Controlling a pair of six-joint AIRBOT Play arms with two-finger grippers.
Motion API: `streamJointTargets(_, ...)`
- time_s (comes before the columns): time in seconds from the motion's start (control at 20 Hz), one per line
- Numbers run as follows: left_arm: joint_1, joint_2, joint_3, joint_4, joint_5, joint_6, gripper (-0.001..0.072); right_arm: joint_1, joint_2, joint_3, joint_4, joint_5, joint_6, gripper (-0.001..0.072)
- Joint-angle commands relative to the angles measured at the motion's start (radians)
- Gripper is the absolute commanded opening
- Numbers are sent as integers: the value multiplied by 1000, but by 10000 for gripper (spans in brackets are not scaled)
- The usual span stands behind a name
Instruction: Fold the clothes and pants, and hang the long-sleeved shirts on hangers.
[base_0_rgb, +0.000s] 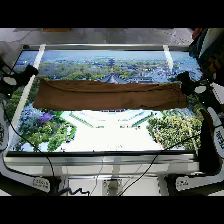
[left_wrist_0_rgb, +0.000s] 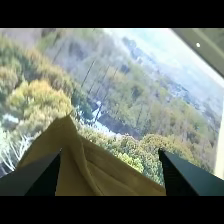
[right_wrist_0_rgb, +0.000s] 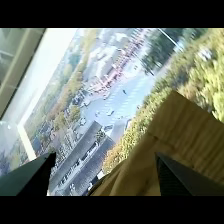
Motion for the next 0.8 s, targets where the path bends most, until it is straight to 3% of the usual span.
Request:
streamJointTargets(0.0,45,138,0,147,-145,76,672,-22,96,16,-58,74,-130,683)
streamJointTargets(0.1,106,201,0,224,-363,76,338,-54,154,16,-92,156,-130,683)
streamJointTargets(0.25,233,212,-50,240,-739,47,324,-103,201,16,-150,303,-130,683)
streamJointTargets(0.35,305,224,-162,171,-803,12,371,-128,202,14,-174,403,-133,683)
streamJointTargets(0.45,341,249,-306,24,-723,19,394,-142,201,13,-230,460,-133,682)
streamJointTargets(0.5,343,252,-364,-40,-671,19,588,-144,200,13,-251,470,-133,682)
streamJointTargets(0.55,338,246,-415,-95,-620,20,712,-145,200,13,-267,469,-133,682)
streamJointTargets(0.75,255,181,-507,-188,-472,19,716,-145,200,13,-269,449,-133,682)
